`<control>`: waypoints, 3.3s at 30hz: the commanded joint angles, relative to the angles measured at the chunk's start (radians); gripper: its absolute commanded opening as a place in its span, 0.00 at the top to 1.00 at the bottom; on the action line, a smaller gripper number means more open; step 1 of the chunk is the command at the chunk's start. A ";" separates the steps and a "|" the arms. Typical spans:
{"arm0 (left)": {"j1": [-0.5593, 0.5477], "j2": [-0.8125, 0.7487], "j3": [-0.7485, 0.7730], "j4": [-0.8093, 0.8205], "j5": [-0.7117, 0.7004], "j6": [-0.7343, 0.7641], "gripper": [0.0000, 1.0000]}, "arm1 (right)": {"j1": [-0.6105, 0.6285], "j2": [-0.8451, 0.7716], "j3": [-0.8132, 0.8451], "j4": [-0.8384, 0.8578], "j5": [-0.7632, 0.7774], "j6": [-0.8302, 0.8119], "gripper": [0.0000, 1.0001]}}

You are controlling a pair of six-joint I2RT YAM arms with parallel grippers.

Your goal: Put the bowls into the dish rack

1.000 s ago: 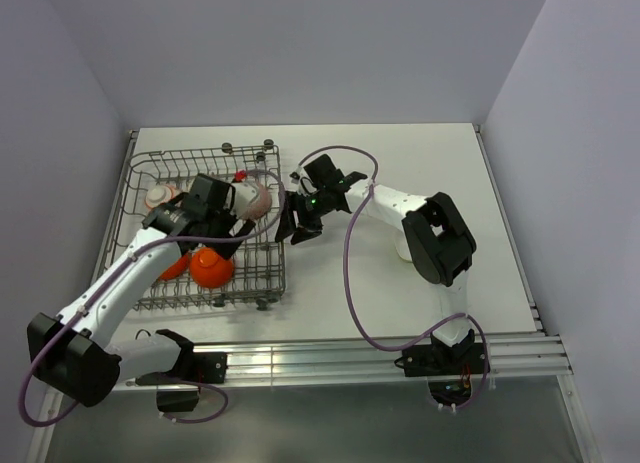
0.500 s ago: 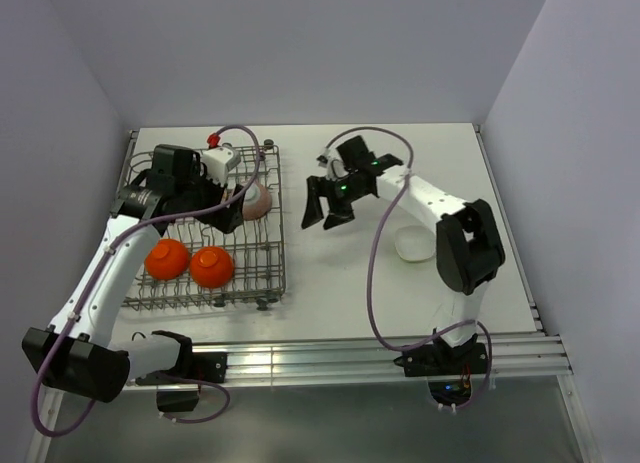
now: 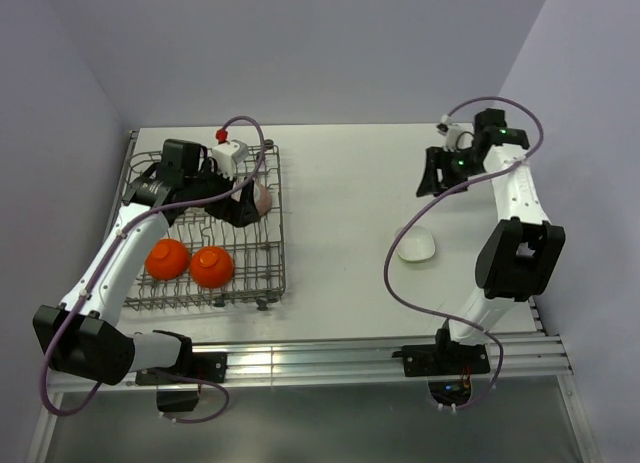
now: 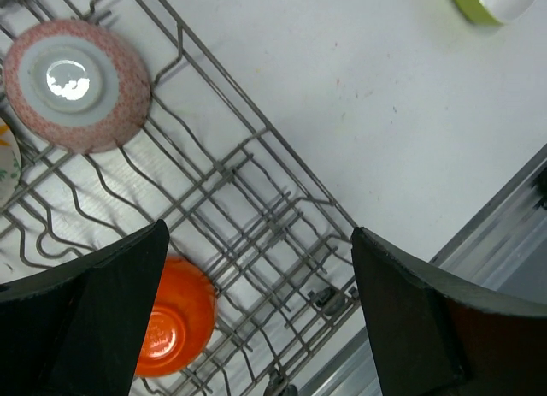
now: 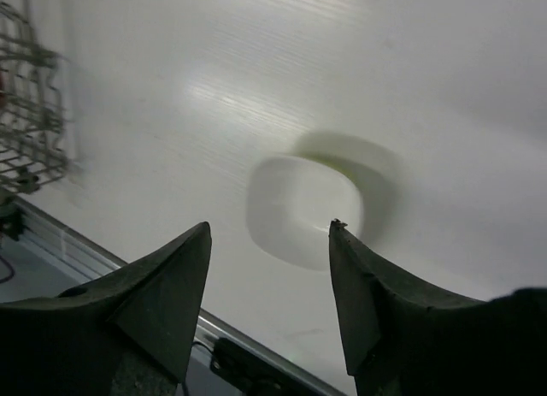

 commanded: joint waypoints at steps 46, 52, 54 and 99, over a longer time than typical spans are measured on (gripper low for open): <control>0.004 -0.205 -0.074 0.111 0.170 -0.162 0.03 | 0.137 -0.159 -0.205 0.253 -0.127 0.054 1.00; 0.004 -0.231 -0.031 0.154 0.229 -0.337 0.00 | 0.334 -0.274 -0.167 0.505 -0.138 0.361 1.00; 0.004 -0.270 -0.038 0.225 0.256 -0.419 0.01 | 0.395 -0.308 -0.180 0.583 -0.116 0.430 1.00; -0.114 -0.311 -0.267 0.678 0.221 -0.774 1.00 | 0.773 -0.253 -0.165 0.778 -0.015 0.691 0.93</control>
